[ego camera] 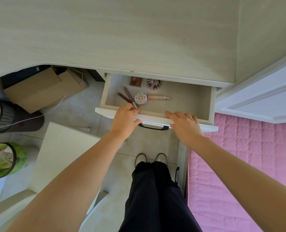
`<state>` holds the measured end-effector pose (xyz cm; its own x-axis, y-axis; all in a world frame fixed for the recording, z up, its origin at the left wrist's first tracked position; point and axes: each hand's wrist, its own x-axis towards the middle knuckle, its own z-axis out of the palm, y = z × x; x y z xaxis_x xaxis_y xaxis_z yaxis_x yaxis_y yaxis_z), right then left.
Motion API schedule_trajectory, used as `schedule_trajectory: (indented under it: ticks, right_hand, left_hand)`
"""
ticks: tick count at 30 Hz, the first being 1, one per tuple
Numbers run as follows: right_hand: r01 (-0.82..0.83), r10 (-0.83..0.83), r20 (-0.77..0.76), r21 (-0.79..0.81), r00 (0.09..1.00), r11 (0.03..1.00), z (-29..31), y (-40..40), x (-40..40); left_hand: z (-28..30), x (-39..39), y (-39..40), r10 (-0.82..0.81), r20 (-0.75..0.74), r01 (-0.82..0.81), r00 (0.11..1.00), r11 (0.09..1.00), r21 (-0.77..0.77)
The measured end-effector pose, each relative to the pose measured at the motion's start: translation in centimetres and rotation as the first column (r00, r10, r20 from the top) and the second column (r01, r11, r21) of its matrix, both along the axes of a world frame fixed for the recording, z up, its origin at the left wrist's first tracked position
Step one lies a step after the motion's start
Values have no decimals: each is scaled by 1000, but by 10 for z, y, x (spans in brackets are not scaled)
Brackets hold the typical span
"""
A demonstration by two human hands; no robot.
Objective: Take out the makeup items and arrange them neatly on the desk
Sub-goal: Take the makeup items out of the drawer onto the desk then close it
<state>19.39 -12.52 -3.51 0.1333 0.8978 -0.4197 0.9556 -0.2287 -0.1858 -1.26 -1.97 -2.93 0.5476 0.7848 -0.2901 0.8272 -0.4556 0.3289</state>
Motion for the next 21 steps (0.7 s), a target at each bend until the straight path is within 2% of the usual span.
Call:
schedule_trajectory:
  ticks: [5, 11, 21]
  right_hand:
    - [6, -6, 33, -3, 999, 1000, -1, -24, -19]
    - [43, -43, 2, 0, 999, 999, 0, -50, -37]
    - [101, -97, -37, 160, 995, 982, -11, -110, -77]
  left_hand:
    - [-4, -17, -21, -5, 17, 5, 1000, 1000, 3]
    - [-16, -40, -44, 25, 118, -29, 993, 999, 32]
    - [-25, -78, -84, -28, 162, 23, 986, 999, 31]
